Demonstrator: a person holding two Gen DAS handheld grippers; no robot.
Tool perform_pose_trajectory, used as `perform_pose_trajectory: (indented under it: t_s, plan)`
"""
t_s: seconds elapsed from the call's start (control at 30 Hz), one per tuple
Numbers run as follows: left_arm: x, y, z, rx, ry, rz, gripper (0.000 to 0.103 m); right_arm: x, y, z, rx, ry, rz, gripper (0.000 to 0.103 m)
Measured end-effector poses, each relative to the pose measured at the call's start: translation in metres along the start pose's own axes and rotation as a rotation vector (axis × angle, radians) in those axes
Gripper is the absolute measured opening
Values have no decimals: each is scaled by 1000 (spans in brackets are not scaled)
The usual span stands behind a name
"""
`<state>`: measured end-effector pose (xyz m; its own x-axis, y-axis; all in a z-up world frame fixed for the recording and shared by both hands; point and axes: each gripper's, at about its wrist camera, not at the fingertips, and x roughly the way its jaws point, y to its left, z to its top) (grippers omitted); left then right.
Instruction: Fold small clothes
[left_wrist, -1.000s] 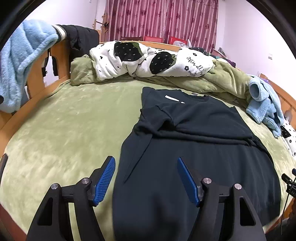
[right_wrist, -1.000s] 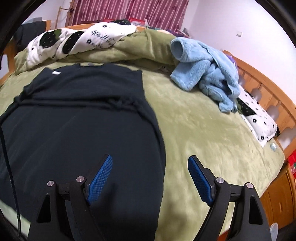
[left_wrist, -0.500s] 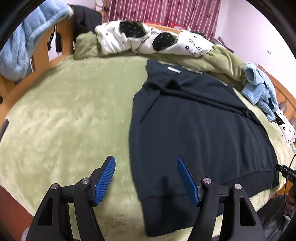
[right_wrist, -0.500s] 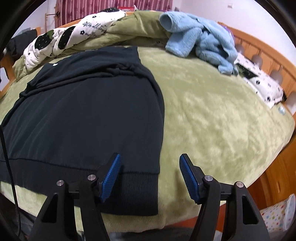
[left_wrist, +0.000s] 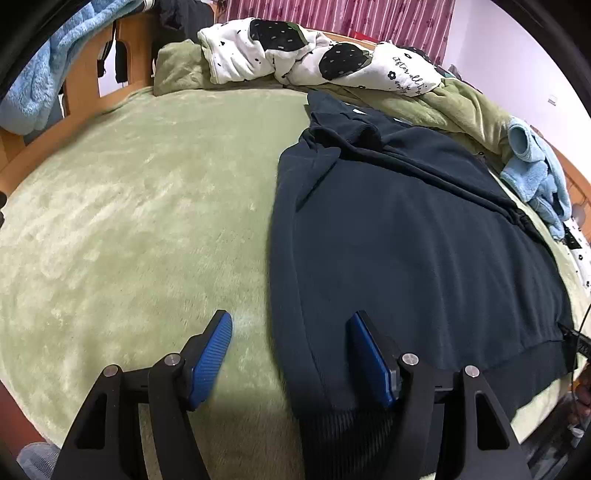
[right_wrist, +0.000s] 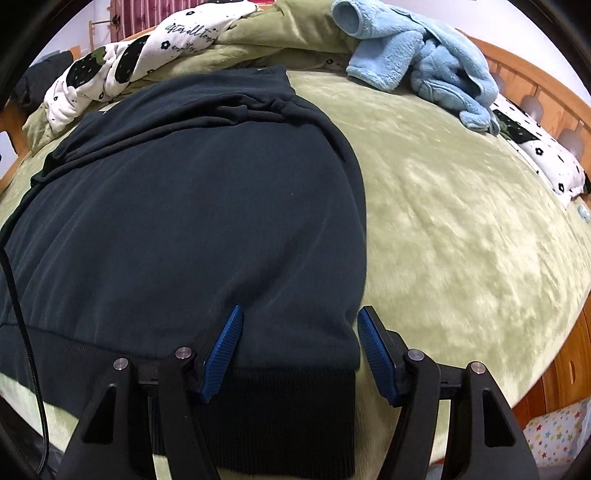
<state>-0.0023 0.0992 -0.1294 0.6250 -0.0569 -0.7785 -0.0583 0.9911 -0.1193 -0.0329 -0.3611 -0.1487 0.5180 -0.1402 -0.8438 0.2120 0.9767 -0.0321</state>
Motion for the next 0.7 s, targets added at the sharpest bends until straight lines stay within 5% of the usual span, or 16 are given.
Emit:
perform_pose_trajectory:
  t_s: [0.17,0.23,0.3,0.4,0.47,0.7]
  plan:
    - [3,-4,0,27,-12,24,64,4,0,3,0,-16,14,63]
    - [1,-4,0,38,-13,11,53,2,2,1,-11,-28,17,59]
    - [-1,-4,0,36,-8,-13,31,0,6,1,-39,-30,16,53]
    - [-2,-4,1,38,9,-53,11,-4,11,0,-68,-30,12,30]
    - [-2,-5,2,48,10,-52,8,-7,14,0,-82,-32,-9,18]
    - [-23,14,4,-44,-17,-162,7,-31,-2,-3,39,-73,38,12]
